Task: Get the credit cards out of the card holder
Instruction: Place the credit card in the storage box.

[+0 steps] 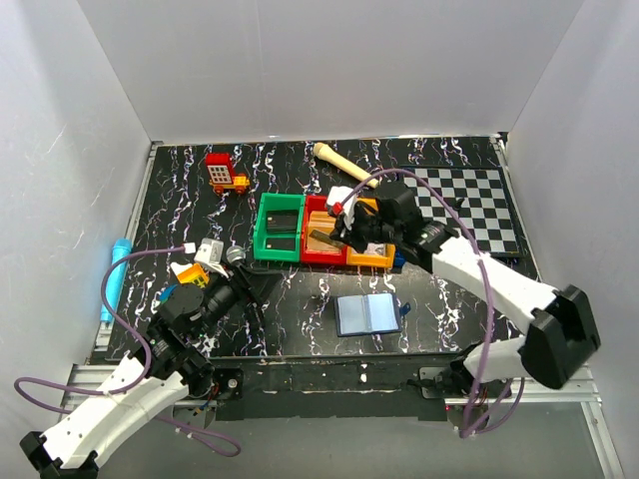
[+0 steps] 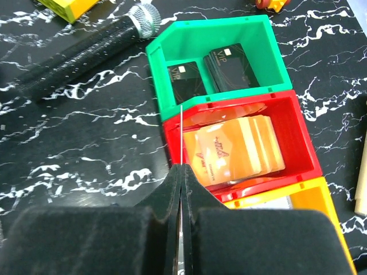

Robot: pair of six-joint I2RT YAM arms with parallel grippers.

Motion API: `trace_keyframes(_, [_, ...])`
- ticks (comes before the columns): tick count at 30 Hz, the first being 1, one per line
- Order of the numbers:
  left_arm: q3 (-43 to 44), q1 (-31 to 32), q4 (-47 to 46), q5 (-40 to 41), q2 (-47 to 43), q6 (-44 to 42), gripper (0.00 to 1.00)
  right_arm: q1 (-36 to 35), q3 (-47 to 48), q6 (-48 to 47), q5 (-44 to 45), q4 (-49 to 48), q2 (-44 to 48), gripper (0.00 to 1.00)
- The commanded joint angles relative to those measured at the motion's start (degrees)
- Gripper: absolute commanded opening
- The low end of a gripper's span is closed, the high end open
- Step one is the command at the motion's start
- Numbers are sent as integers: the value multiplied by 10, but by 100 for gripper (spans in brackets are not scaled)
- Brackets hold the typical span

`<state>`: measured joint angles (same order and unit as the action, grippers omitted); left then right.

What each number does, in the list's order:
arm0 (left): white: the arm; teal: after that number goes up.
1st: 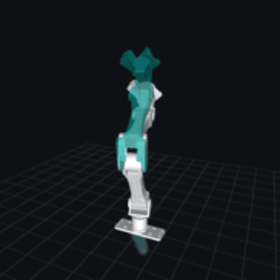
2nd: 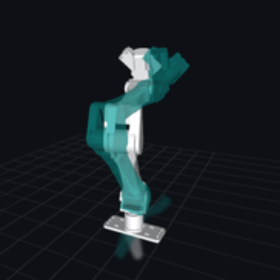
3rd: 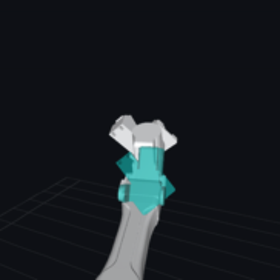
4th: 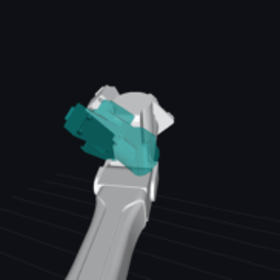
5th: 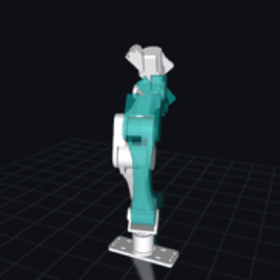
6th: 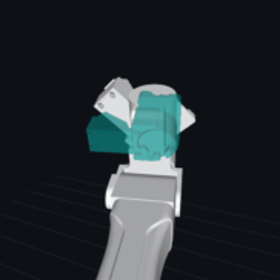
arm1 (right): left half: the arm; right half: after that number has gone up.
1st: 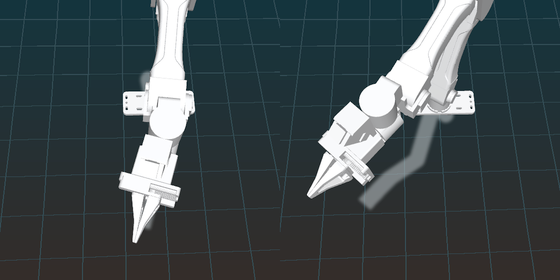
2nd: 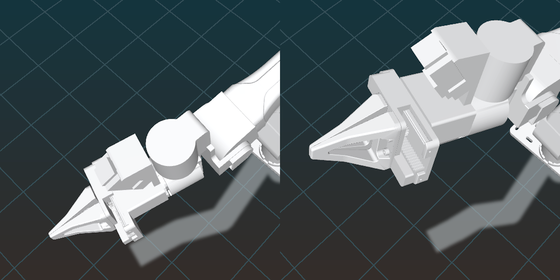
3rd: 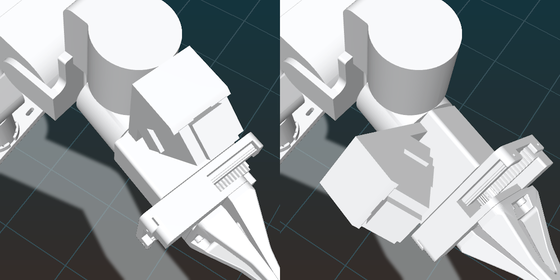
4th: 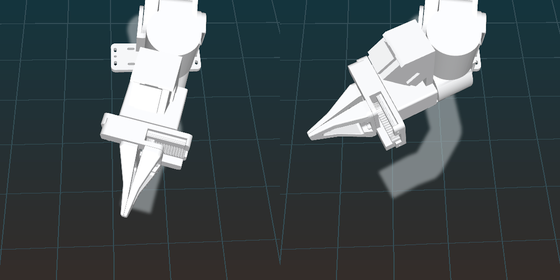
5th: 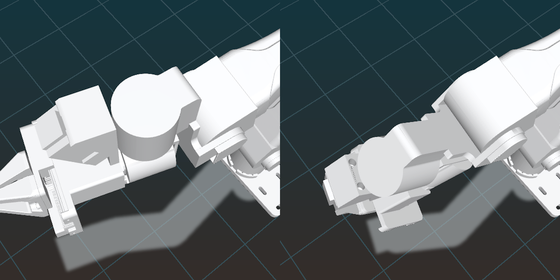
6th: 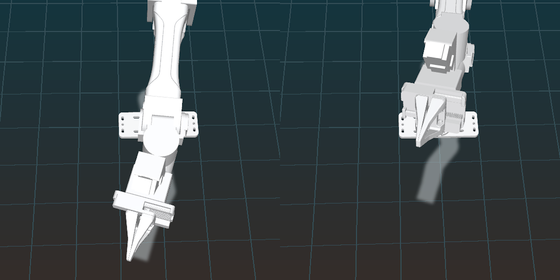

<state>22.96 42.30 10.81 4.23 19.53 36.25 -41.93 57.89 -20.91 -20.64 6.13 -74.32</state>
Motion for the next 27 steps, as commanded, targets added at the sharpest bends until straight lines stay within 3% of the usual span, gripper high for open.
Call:
trace_keyframes(1, [7,-2,24,17,-3,-7,50,25,72,-92,-66,-16,-72,1])
trace_keyframes(9, [9,-3,44,22,-10,-9,50,30,107,-133,-63,3,-149,1])
trace_keyframes(27, [5,-3,38,12,16,-10,50,41,135,-200,-53,92,-222,1])
